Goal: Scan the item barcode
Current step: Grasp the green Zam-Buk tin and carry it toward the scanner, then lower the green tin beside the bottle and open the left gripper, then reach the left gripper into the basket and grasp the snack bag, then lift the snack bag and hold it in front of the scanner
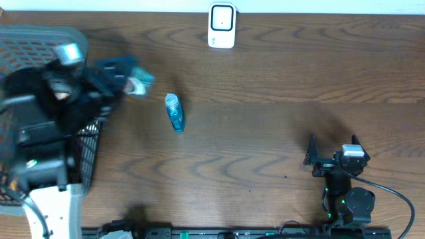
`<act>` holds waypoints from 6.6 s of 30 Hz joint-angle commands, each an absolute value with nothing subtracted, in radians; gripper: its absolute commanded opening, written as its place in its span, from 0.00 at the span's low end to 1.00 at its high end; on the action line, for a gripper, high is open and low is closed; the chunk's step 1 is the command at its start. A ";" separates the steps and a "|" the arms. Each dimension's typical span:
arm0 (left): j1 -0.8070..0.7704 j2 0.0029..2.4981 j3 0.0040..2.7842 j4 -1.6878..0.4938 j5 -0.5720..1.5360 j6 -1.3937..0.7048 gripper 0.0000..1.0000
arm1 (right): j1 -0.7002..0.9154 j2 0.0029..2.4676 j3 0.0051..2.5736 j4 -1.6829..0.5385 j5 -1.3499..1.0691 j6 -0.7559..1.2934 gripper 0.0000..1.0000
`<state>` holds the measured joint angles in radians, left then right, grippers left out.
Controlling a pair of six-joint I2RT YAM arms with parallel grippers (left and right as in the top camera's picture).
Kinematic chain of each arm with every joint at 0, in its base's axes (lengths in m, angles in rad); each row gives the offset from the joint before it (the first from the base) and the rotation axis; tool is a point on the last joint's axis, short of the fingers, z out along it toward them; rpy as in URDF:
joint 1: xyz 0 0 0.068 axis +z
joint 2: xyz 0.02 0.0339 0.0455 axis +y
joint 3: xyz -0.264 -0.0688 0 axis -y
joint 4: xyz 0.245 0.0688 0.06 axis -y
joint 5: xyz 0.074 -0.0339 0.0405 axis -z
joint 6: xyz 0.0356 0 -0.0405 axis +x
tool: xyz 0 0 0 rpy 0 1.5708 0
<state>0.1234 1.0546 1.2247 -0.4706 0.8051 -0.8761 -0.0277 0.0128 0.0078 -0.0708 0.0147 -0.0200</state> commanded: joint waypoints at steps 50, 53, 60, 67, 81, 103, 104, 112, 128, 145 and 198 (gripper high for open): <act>-0.664 1.908 1.191 -0.519 -0.218 -0.450 0.47 | -0.013 0.007 0.006 -0.072 0.009 -0.035 0.99; -0.664 1.909 1.190 -0.519 -0.218 -0.451 0.70 | -0.013 0.007 0.006 -0.072 0.009 -0.035 0.99; -0.665 1.889 1.200 -0.538 -0.218 -0.453 0.97 | -0.013 0.007 0.006 -0.072 0.009 -0.035 0.99; -0.686 1.781 1.300 -0.641 -0.183 -0.369 1.00 | -0.013 0.007 0.006 -0.072 0.009 -0.035 0.99; -0.670 1.287 1.485 -0.719 -0.437 -0.221 0.98 | -0.013 0.007 0.006 -0.072 0.009 -0.035 0.99; 0.556 1.342 1.481 -0.937 0.021 -0.698 0.98 | -0.013 0.007 0.006 -0.072 0.009 -0.035 0.99; 0.569 1.386 1.481 -0.937 0.043 -0.706 0.98 | -0.013 0.007 0.006 -0.072 0.009 -0.035 0.99; 0.583 1.720 1.481 -0.899 0.113 -0.798 0.98 | -0.013 0.007 0.006 -0.072 0.009 -0.035 0.99; 0.546 2.069 1.481 -0.715 0.120 -0.823 0.64 | -0.013 0.007 0.006 -0.072 0.009 -0.035 0.99; 0.642 1.727 1.483 -0.767 0.120 -0.738 0.07 | -0.013 0.007 0.006 -0.072 0.009 -0.035 0.99; -0.665 1.954 1.482 -0.637 0.376 0.086 0.07 | -0.013 0.007 0.006 -0.072 0.009 -0.035 0.99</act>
<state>-0.6632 1.9400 1.4693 -0.6468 0.3672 0.0376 -0.0273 0.0128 0.0078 -0.0704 0.0143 -0.0200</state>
